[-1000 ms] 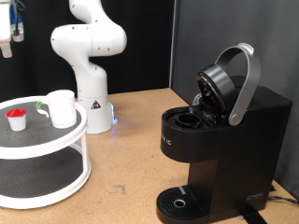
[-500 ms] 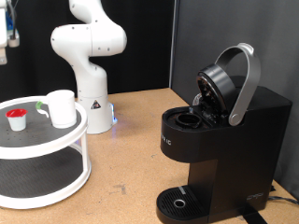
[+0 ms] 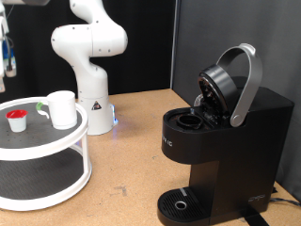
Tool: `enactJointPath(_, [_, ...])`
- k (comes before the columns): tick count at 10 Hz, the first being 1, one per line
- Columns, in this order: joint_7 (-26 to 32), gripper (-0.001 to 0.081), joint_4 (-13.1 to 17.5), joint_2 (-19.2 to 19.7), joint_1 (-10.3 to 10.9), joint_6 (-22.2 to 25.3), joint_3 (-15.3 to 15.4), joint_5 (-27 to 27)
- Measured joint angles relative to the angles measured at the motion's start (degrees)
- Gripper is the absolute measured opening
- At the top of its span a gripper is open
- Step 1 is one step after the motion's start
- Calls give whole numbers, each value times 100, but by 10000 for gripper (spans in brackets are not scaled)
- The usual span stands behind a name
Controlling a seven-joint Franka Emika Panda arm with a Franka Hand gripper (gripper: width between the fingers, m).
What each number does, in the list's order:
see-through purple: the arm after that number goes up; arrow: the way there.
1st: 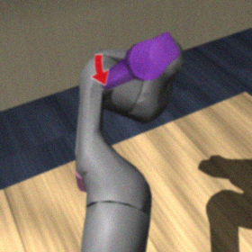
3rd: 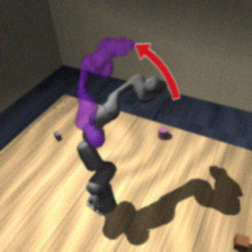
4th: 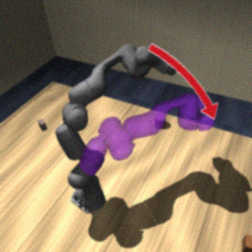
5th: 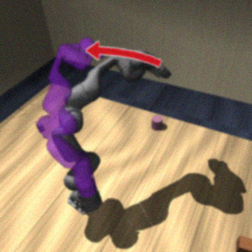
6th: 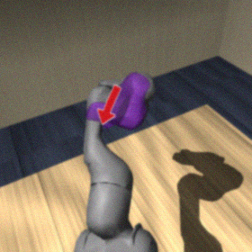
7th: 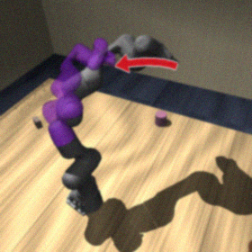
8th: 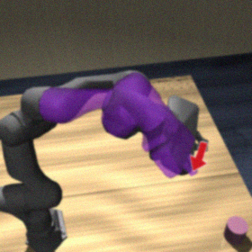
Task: Make a cup of coffee with the keurig machine
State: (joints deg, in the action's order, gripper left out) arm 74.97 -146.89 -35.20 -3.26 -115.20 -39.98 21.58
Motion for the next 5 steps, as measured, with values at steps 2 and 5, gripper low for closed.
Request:
enactJointPath(2, [0,806,-120,221,32,-320,-83,-4])
enactJointPath(5, [31,806,-312,445,122,-688,-179,-19])
